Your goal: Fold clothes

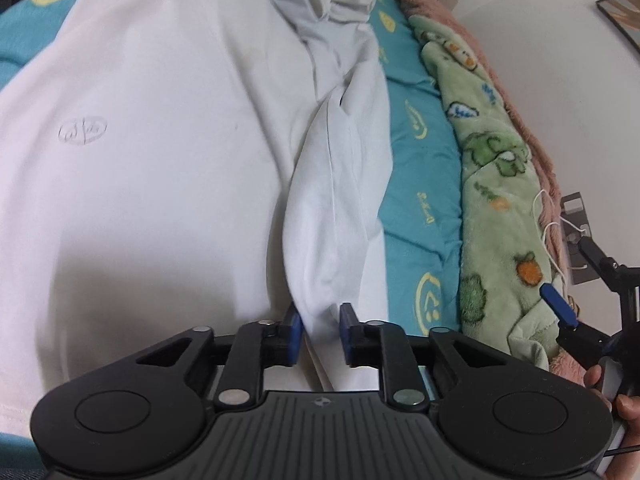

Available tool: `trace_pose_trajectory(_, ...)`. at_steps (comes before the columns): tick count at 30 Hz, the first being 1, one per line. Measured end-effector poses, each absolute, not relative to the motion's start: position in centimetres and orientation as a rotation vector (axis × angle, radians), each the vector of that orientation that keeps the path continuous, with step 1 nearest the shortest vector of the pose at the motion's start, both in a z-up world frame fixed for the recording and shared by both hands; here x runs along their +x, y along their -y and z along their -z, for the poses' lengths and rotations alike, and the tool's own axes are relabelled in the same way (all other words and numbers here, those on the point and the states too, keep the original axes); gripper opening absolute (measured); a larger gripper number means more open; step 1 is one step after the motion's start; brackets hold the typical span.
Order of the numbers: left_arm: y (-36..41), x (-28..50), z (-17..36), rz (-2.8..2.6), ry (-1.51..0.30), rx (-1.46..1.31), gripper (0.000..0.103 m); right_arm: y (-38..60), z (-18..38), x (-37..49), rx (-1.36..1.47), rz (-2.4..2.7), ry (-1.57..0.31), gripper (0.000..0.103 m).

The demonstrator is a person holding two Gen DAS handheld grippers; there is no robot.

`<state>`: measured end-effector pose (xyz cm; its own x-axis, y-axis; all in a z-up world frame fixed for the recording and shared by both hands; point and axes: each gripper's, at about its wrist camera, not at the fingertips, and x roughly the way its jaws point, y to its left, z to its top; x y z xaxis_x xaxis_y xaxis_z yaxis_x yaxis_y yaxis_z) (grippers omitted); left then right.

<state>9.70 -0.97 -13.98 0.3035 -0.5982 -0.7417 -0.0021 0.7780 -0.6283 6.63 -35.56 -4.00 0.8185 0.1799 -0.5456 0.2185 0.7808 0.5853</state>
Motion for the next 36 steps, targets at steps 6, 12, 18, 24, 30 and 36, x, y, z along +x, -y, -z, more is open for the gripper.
trace_pose_trajectory(6, 0.3, 9.0, 12.8, 0.404, -1.186, -0.540, 0.047, 34.7, 4.1, 7.2, 0.650, 0.017, -0.649, 0.084)
trace_pose_trajectory(12, 3.9, 6.7, 8.6, 0.480, -1.072, -0.349, 0.054, 34.6, 3.9, 7.3, 0.637, 0.013, -0.642, 0.084)
trace_pose_trajectory(18, 9.4, 5.0, 8.4, 0.569, -1.043, -0.139, 0.066, 34.9, 3.8, 7.1, 0.641, 0.013, -0.632, 0.084)
trace_pose_trajectory(24, 10.8, 4.7, 10.7, 0.528, -1.048, -0.001, 0.053, 35.1, 3.7, 6.8, 0.648, 0.010, -0.624, 0.084)
trace_pose_trajectory(30, 9.6, 4.6, 10.4, 0.523, -1.033, -0.031, 0.008, 35.1, 3.7, 6.9, 0.652, -0.001, -0.624, 0.084)
trace_pose_trajectory(36, 6.7, 3.8, 8.4, 0.528, -1.044, -0.165, 0.004, 34.9, 3.7, 6.8, 0.648, -0.008, -0.624, 0.084)
